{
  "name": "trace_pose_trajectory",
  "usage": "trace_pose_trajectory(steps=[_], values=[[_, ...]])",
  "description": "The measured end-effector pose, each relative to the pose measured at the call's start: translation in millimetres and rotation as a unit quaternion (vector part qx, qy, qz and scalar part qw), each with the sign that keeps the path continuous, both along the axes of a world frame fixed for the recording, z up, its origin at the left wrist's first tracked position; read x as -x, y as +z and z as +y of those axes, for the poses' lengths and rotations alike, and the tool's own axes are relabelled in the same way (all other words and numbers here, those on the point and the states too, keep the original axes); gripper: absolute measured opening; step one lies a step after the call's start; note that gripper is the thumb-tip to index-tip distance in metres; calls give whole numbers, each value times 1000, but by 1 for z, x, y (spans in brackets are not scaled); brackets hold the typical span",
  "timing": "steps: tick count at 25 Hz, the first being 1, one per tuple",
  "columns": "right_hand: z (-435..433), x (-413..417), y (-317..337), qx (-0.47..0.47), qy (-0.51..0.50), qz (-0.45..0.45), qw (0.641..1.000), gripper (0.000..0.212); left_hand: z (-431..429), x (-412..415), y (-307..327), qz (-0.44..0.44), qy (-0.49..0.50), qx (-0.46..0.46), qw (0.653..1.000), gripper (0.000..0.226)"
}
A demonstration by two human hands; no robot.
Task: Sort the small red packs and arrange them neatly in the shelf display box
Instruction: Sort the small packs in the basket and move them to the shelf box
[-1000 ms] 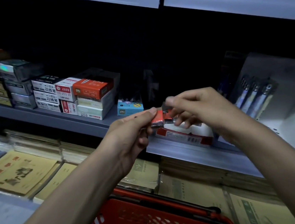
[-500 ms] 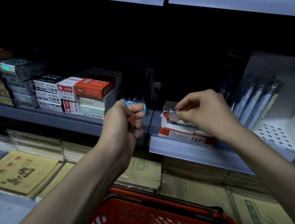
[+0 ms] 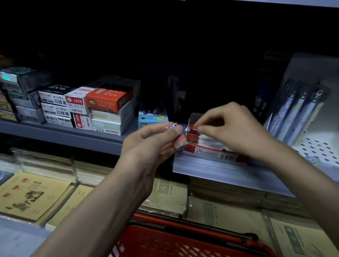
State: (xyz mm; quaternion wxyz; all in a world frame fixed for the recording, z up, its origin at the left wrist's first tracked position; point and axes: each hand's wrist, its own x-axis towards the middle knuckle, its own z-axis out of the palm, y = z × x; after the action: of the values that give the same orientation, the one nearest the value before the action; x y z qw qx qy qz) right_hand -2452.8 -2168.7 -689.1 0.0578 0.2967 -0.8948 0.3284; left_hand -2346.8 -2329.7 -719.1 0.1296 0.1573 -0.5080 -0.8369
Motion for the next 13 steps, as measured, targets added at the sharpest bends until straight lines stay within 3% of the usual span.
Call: trace_pose_trajectory(steps=[3,6,8,10,13], values=[[-2,-23,24,148,74,-195,967,18,4,0,3,18,-5,-3,1000,26],[-10,-35,23,137,113,-215,960,25,7,2,3,16,-24,-2,1000,24],[-8,-28,24,160,70,-173,969,23,3,1,5,16,-26,7,1000,26],[1,-14,19,133,-10,-33,991,19,-2,-1,8,21,-14,38,999,25],[13,4,-4,-43,-68,140,987,16,-6,-9,8,18,9,104,994,23]])
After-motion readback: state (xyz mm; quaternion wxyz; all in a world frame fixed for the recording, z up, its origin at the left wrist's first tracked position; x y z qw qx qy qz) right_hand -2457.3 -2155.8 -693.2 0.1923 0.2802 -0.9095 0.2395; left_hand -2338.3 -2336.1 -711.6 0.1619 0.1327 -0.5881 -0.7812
